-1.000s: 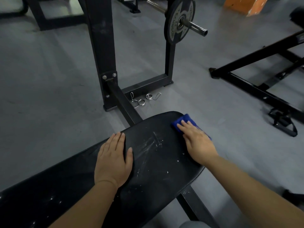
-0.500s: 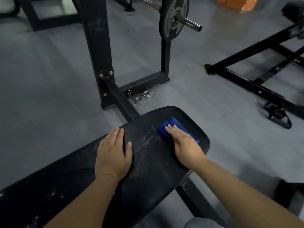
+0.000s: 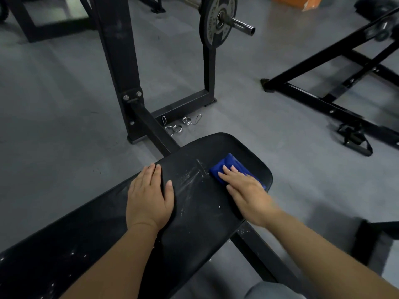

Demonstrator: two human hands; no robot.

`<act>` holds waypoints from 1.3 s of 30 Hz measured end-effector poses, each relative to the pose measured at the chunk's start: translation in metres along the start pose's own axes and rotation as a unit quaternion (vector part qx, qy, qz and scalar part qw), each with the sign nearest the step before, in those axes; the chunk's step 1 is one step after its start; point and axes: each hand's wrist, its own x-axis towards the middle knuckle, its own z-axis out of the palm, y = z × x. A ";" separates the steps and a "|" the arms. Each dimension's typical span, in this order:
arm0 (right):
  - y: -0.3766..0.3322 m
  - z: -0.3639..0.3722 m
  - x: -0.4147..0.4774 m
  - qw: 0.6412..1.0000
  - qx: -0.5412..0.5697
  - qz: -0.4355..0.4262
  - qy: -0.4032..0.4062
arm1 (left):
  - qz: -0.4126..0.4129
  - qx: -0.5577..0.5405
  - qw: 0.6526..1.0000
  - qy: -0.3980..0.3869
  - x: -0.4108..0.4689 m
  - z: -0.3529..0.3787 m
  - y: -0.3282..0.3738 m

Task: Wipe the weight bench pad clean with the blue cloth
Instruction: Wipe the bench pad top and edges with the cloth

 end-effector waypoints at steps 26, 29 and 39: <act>0.000 0.032 -0.011 0.889 0.138 0.280 0.336 | 0.019 -0.002 1.000 0.008 0.000 0.004 -0.004; -0.044 0.071 -0.034 0.860 0.180 0.294 0.378 | 0.021 0.005 1.000 0.012 -0.003 0.002 -0.005; 0.006 0.036 -0.013 0.822 0.293 0.318 0.371 | 0.029 -0.008 0.999 0.031 -0.004 0.005 -0.006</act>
